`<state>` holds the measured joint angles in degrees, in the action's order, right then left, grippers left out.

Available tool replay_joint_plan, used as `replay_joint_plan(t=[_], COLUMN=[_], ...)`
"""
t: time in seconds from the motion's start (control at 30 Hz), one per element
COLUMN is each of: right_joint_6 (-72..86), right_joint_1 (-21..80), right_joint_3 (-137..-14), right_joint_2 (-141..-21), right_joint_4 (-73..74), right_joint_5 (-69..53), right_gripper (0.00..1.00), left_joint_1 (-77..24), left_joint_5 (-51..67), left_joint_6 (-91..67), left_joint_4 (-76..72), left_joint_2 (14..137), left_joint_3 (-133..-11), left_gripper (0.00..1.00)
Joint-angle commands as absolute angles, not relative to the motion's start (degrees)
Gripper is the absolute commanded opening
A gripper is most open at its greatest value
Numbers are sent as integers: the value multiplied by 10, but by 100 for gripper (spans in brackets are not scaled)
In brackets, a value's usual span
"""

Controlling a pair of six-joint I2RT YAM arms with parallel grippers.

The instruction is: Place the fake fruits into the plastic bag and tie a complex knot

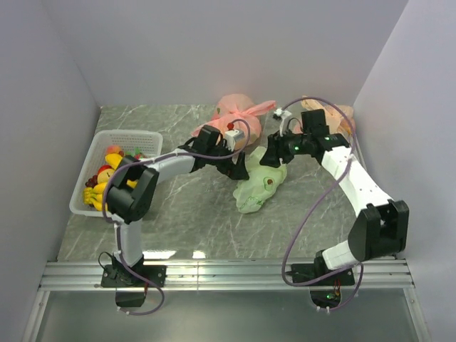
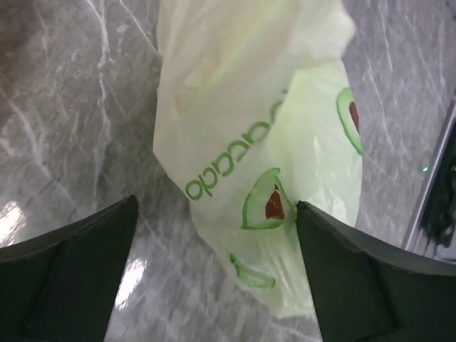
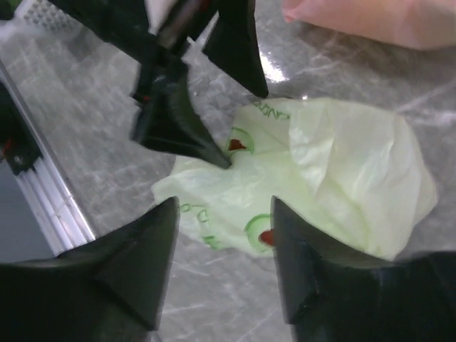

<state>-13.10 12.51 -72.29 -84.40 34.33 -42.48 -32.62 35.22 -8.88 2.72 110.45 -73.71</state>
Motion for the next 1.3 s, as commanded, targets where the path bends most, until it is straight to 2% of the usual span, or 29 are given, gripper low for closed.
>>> replay_joint_plan(t=[0.0, 0.03, 0.1, 0.13, 0.17, 0.2, 0.27, 0.4, 0.57, 0.73, 0.97, 1.27], right_joint_6=[-21, -5, 61, 76, 93, 131, 154, 203, 249, 260, 163, 135], right_joint_1=[85, 75, 43, 30, 13, 3, -53, -105, -117, -104, -89, -84], right_joint_3=[-706, -704, -694, -693, -689, -681, -679, -683, -647, -608, -574, -563], right_joint_2=[-774, -769, -762, -762, -766, -769, -784, -817, -826, -843, -884, -924], right_joint_4=[293, 293, 300, 304, 315, 318, 337, 380, 380, 356, 389, 384], right_joint_5=[-405, -401, -389, -389, -404, -408, -429, -516, -555, -539, -489, -397], right_gripper=[73, 76, 79, 79, 80, 80, 81, 85, 96, 98, 99, 100], left_joint_1=[-323, -323, -322, -321, -318, -318, -323, -372, -490, -569, -583, -582], left_joint_5=[369, 385, 433, 445, 453, 447, 435, 295, 154, 99, 110, 227], left_joint_6=[-148, -155, -162, -162, -156, -128, -72, 179, 367, 349, 231, 158], left_joint_4=[-37, -37, -29, -26, -22, -4, 23, 140, 143, 92, 84, 9], left_joint_2=[1128, 1133, 1131, 1124, 1102, 1087, 1034, 953, 886, 938, 1069, 1017], left_joint_3=[-796, -804, -819, -827, -830, -832, -831, -824, -696, -655, -748, -700], left_gripper=[94, 69, 46, 21, 5, 0, 0, 0, 0, 0, 0, 0])
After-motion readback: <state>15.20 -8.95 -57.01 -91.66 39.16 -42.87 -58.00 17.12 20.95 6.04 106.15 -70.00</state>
